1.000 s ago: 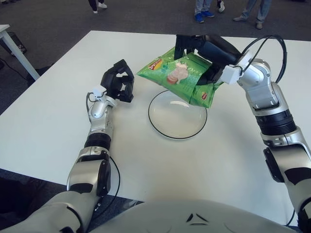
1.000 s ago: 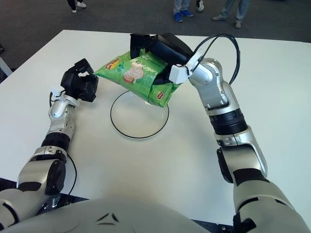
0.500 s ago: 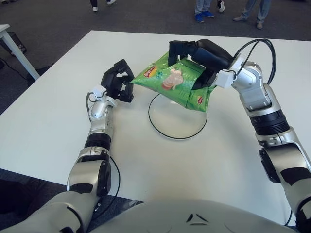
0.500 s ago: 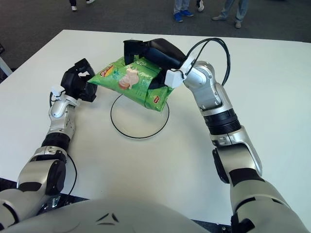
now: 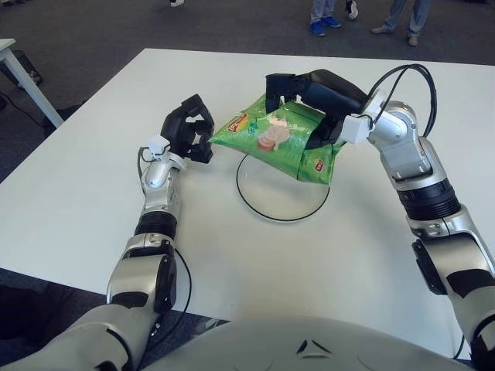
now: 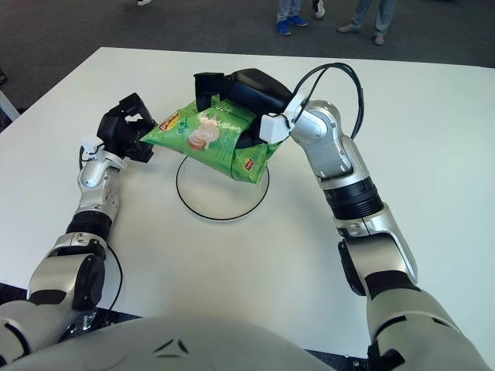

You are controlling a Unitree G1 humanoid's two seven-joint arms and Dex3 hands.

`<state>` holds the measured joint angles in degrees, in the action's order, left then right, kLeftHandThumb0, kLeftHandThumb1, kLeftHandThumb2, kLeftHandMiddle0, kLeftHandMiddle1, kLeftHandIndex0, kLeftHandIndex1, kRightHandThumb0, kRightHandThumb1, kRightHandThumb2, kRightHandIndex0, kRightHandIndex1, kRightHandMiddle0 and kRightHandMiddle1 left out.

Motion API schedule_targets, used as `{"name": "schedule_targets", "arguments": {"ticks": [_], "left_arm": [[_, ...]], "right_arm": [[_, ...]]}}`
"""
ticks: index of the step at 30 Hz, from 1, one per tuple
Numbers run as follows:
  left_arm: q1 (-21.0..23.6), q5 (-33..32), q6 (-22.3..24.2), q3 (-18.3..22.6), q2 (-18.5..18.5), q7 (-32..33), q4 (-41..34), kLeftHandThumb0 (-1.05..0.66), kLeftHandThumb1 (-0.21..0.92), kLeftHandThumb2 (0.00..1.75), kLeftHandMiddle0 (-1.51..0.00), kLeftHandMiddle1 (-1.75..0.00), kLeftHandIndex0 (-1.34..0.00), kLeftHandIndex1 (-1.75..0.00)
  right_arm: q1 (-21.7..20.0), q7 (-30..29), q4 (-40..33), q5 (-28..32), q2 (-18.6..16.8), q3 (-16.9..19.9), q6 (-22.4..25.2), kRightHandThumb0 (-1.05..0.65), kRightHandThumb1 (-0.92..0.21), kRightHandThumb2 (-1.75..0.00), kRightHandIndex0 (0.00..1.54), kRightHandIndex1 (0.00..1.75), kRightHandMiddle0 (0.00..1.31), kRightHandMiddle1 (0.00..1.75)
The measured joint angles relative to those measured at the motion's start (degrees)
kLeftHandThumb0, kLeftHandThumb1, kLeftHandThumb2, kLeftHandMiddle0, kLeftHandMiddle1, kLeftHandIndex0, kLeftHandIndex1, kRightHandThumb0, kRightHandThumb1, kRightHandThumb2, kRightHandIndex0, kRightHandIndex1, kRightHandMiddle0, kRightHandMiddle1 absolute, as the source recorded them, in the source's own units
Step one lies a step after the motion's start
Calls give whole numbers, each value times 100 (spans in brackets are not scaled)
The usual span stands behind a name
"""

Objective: Put the snack into the plate.

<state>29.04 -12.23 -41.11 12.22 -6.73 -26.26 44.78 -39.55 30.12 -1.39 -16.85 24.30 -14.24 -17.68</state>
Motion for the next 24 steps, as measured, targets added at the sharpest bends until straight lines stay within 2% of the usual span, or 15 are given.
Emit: {"name": "schedule_targets", "arguments": {"ticks": [10, 15, 17, 20, 21, 24], "left_arm": [[-1, -21, 2, 11, 1, -18, -6, -55, 16, 151, -134, -175, -75, -175], [-1, -41, 2, 18, 1, -46, -9, -54, 16, 151, -134, -175, -74, -175], [-1, -49, 2, 20, 1, -49, -10, -54, 16, 150, -134, -175, -74, -175], [-1, -48, 2, 19, 1, -49, -10, -54, 17, 150, -134, -175, -74, -175], [-1, -48, 2, 20, 1, -49, -10, -54, 17, 150, -134, -175, -74, -175], [-1, -53, 1, 20, 3, -54, -10, -54, 17, 150, -134, -175, -74, -175]], "right_arm": [[7, 119, -62, 168, -21, 0, 36, 0, 7, -173, 92, 166, 69, 175], [12, 166, -238, 167, 4, 1, 92, 0, 8, -172, 89, 173, 75, 164], [14, 166, -302, 152, 13, 1, 127, 0, 6, -167, 87, 174, 77, 155], [34, 166, -402, 112, 28, 5, 231, -1, 3, -163, 86, 174, 78, 149], [40, 167, -428, 95, 36, 6, 262, -1, 0, -160, 84, 174, 75, 150], [44, 249, -485, 47, 103, 6, 348, -1, -19, -142, 69, 175, 56, 159]]}}
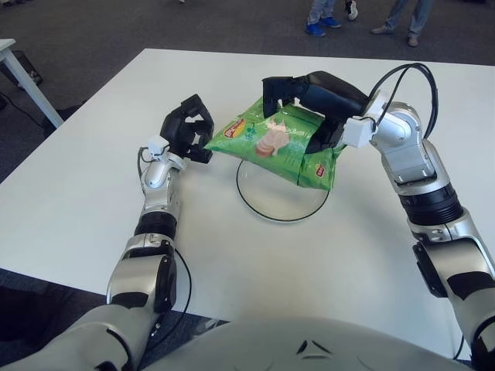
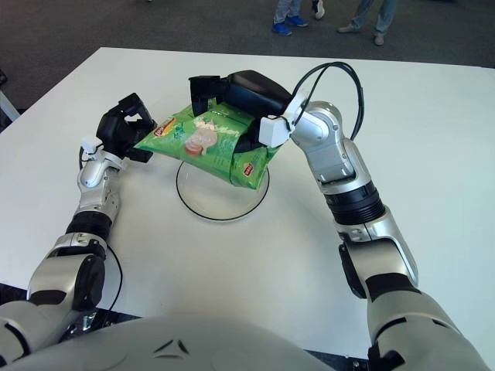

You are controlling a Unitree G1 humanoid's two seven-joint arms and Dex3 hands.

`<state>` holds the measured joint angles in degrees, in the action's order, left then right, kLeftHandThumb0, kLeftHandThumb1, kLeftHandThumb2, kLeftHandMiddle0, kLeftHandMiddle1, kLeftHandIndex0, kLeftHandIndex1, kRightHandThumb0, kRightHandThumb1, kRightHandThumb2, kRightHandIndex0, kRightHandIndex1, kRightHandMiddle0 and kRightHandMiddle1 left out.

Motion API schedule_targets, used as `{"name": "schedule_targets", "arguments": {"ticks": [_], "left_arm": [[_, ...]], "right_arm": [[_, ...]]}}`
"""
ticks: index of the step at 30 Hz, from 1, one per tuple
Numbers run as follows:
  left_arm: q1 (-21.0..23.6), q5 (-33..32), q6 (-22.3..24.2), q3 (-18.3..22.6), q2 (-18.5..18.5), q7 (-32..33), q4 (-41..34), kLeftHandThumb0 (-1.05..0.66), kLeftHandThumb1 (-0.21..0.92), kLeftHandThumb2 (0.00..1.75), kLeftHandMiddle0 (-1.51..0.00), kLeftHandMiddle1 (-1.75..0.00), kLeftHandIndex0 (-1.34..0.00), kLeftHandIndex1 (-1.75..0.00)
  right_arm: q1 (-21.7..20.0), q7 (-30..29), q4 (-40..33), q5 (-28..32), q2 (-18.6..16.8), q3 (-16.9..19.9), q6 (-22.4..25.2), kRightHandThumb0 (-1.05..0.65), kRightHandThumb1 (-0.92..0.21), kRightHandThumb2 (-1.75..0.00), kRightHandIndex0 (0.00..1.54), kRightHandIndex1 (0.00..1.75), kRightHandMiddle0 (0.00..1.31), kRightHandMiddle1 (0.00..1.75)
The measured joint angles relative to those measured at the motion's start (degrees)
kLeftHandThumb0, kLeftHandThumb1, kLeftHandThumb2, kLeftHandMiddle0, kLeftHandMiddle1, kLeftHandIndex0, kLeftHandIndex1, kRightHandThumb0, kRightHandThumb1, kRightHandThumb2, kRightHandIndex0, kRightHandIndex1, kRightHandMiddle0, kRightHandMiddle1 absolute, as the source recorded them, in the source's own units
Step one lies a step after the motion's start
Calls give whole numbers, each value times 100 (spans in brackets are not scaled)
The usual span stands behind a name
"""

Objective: Put the snack into the plate.

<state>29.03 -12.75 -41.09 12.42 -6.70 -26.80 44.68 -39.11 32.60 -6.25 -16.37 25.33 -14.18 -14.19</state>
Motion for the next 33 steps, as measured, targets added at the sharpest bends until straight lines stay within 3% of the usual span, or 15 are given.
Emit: {"name": "schedule_targets", "arguments": {"ticks": [8, 11, 15, 21, 33], "left_arm": [[0, -29, -1, 23, 1, -49, 3, -55, 15, 152, -135, -175, -75, -175], [0, -28, -6, 26, 2, -46, 5, -55, 14, 153, -135, -175, -76, -175], [1, -21, -23, 24, 3, -32, 7, -56, 14, 154, -136, -175, -76, -175], [2, -6, -61, 17, 4, 22, 10, -55, 14, 153, -137, -175, -76, -175], [2, 1, -63, 9, 3, 66, 14, -55, 15, 152, -137, -175, -75, -175]], "right_arm": [[-1, 182, -5, 58, 164, 10, -68, -1, -56, -95, 44, 159, 36, 168], [-1, 245, 34, 171, 184, 13, -155, -36, -36, -104, 26, 151, 16, 156], [-1, 369, 87, 322, 210, 32, -168, -53, -30, -105, 15, 134, 5, 148], [-1, 536, 265, 673, 258, 160, -219, -68, -34, -97, 5, 100, 0, 130], [-12, 615, 575, 757, 372, 187, -711, -84, -47, -82, 0, 63, 0, 110]]}}
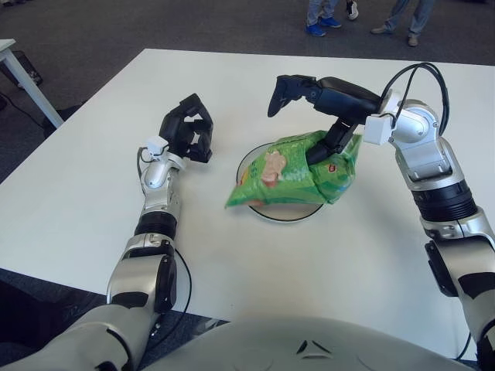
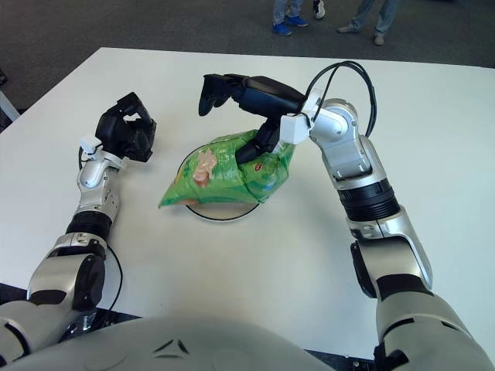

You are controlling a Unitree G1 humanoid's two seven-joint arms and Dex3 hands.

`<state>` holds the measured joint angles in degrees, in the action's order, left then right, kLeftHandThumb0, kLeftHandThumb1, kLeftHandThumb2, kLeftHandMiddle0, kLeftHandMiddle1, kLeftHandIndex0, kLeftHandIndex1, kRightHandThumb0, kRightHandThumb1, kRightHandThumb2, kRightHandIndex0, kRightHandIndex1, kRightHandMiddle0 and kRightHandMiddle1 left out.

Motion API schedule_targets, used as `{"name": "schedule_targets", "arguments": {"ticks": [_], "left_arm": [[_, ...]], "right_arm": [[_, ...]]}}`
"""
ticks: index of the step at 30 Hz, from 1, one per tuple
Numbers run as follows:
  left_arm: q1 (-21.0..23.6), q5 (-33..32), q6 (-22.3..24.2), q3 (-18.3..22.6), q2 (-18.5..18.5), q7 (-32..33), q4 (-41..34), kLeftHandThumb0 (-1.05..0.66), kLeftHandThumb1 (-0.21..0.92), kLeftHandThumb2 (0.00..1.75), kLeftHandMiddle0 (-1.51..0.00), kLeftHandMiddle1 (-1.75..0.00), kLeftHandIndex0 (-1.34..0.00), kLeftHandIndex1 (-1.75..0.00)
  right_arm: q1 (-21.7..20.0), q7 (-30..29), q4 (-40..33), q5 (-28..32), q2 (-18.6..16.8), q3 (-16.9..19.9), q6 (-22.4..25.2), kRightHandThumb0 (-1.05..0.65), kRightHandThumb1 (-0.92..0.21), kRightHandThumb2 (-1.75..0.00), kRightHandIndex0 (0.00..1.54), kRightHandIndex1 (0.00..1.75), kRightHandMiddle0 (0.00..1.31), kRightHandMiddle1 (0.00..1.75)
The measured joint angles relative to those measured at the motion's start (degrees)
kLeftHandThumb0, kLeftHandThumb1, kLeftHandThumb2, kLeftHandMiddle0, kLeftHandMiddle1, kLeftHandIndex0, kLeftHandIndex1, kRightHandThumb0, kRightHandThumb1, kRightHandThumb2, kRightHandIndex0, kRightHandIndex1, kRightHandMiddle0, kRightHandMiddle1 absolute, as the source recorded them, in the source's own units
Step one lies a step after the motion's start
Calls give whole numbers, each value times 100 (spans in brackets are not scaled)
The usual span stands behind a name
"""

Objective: Put the snack into the plate.

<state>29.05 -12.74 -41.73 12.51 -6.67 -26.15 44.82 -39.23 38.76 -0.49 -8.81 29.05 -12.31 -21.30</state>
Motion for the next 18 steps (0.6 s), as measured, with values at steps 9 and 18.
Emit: {"name": "schedule_targets", "arguments": {"ticks": [9, 18], "left_arm": [[0, 0, -8, 0, 0, -4, 1, -55, 15, 152, -136, -175, -76, -175], [0, -7, -11, 2, 0, -16, 3, -56, 13, 155, -136, -175, -77, -175]], "right_arm": [[-93, 329, 55, -3, 260, -9, 41, -90, -58, -68, 0, 31, 0, 86], [-245, 696, 80, 88, 376, -14, 183, -93, -59, -64, 0, 11, 0, 67]]}}
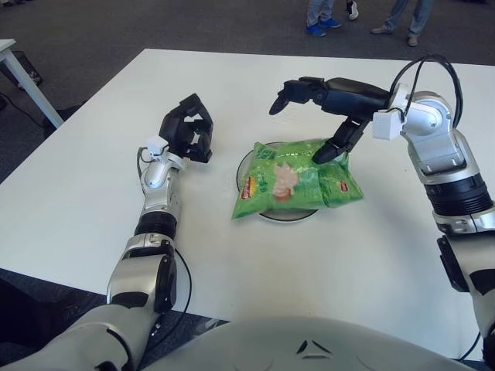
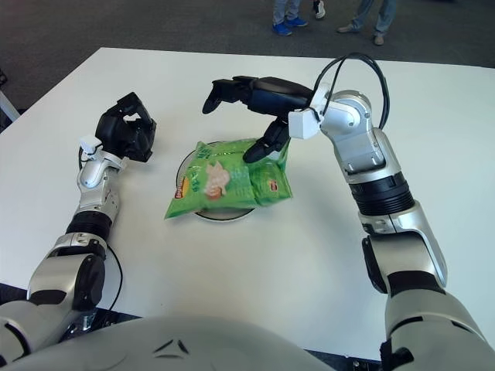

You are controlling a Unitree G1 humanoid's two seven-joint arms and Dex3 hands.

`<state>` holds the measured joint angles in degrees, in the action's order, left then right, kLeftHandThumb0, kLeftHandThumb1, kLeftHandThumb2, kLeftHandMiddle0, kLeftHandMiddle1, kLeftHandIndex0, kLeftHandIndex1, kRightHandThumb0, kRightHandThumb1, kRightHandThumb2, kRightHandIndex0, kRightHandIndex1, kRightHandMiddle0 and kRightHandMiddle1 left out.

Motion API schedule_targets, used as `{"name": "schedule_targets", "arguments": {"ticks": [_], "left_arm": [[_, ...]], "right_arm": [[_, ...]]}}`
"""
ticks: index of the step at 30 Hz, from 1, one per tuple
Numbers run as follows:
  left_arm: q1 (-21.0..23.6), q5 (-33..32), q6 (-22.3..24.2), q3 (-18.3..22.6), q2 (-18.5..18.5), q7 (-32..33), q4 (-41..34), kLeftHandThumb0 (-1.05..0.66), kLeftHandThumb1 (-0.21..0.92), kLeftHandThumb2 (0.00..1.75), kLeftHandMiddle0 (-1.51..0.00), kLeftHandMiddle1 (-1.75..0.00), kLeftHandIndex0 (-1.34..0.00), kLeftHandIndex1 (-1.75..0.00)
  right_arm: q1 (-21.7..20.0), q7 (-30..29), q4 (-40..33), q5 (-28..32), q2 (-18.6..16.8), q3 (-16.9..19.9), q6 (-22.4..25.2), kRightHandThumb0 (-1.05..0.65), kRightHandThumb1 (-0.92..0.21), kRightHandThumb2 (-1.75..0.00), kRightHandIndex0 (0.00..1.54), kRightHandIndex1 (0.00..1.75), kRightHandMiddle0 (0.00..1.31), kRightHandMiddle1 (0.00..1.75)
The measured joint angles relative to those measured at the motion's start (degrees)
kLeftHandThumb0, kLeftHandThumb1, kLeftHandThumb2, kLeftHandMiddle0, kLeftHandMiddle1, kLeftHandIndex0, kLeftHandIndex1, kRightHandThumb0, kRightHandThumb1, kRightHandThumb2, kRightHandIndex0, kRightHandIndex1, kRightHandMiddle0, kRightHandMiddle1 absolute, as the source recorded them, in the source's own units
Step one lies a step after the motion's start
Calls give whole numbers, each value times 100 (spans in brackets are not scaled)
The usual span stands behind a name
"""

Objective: Put the snack into the plate.

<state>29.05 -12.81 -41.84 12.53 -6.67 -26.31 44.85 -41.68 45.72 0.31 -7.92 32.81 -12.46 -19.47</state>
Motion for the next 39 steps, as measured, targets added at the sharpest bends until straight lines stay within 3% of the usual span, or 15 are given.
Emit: {"name": "schedule_targets", "arguments": {"ticks": [12, 31, 39], "left_arm": [[0, -7, 1, 2, 1, 0, -4, -57, 11, 157, -136, -175, -79, -175], [0, -5, -9, -5, 1, 3, -4, -57, 12, 156, -136, -175, -78, -175], [0, -3, -31, -10, 1, 1, -4, -56, 14, 154, -137, -175, -76, -175]], "right_arm": [[-57, 55, 42, -123, 41, 0, 0, -92, -56, -64, 0, 3, 0, 60], [-246, 37, 560, -220, 79, -9, -560, -98, -63, -58, 0, 0, 0, 37], [-279, 42, 558, -170, 257, 129, -372, -98, -62, -57, 2, 1, 0, 48]]}}
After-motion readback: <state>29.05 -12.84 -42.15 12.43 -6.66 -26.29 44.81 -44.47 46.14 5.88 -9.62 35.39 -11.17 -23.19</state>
